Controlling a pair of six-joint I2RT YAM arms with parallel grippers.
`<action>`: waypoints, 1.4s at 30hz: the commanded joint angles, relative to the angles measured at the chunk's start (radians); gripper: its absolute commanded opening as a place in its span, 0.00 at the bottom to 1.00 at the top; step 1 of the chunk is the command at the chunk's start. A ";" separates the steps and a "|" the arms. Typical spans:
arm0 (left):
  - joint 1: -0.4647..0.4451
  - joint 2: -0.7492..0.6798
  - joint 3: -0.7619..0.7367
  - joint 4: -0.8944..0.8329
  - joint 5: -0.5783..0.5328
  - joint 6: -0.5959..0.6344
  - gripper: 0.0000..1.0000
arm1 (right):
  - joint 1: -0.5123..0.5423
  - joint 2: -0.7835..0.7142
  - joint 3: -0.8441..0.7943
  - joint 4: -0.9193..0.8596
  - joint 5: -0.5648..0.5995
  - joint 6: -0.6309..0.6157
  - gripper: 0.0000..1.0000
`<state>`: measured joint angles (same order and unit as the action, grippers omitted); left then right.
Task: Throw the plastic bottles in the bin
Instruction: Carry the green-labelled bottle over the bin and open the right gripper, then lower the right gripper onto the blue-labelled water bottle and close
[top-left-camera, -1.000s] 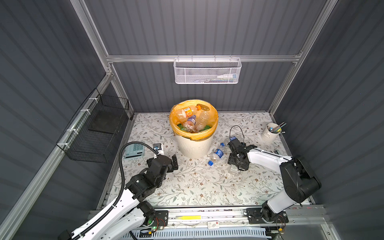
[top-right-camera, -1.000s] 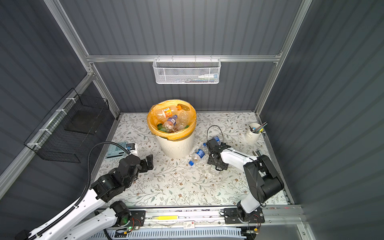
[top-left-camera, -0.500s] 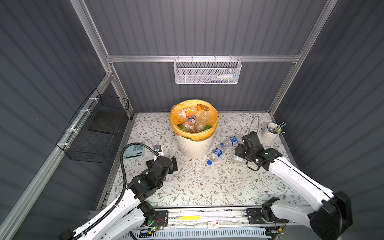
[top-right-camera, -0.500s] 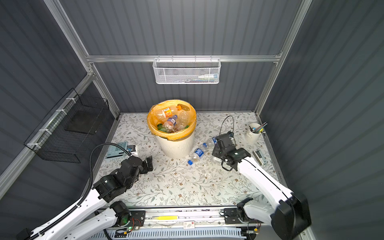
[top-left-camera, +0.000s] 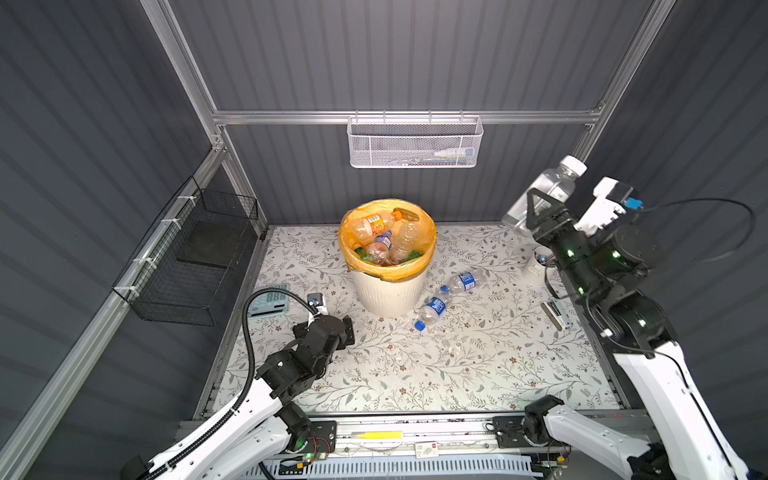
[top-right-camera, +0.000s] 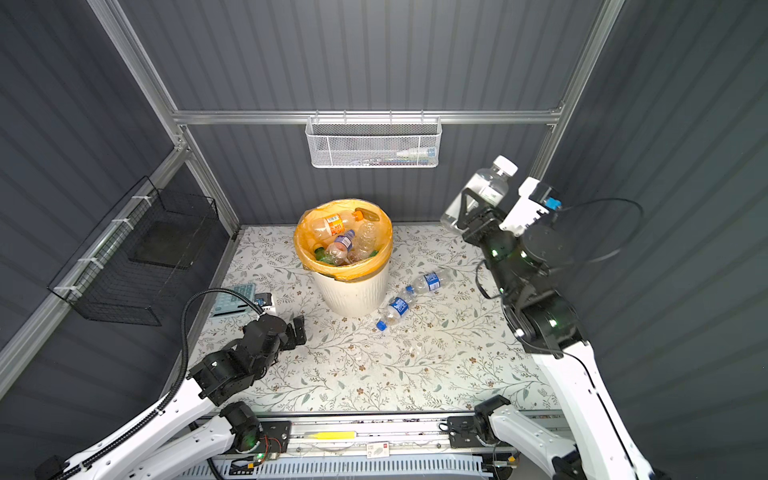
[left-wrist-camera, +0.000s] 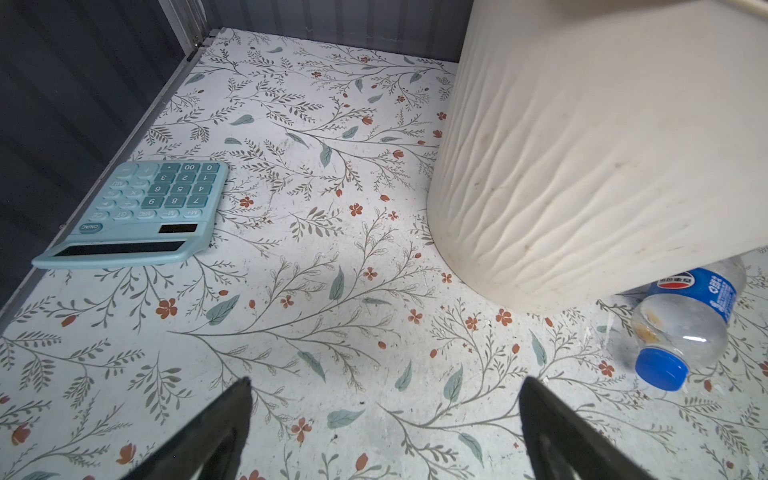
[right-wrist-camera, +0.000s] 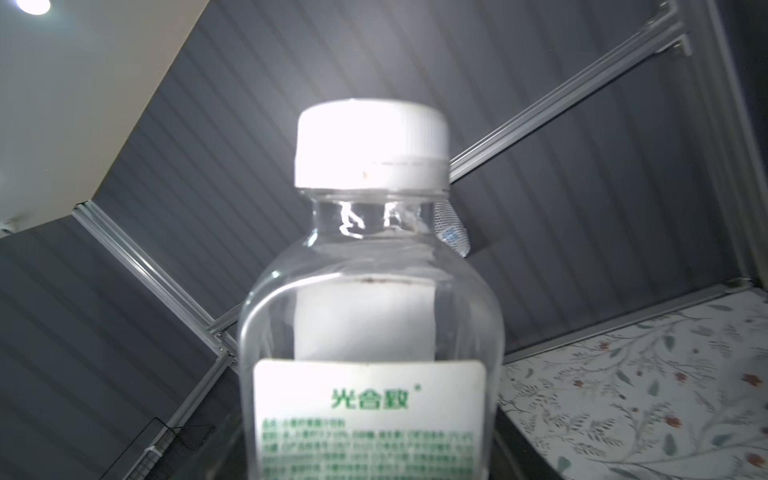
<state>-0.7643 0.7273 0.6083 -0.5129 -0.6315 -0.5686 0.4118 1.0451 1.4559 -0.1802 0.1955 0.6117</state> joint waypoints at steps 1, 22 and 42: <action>0.000 -0.024 -0.005 -0.032 -0.003 -0.026 1.00 | 0.081 0.236 0.093 0.098 -0.147 0.007 0.61; 0.000 0.017 0.022 -0.032 0.029 0.010 1.00 | 0.226 0.286 0.102 -0.139 0.107 -0.175 0.99; 0.000 0.070 0.027 0.009 0.075 0.058 1.00 | -0.042 0.236 -0.484 -0.170 -0.086 0.257 0.99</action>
<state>-0.7643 0.7914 0.6086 -0.5079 -0.5640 -0.5312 0.3622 1.2442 1.0008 -0.3695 0.2039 0.7776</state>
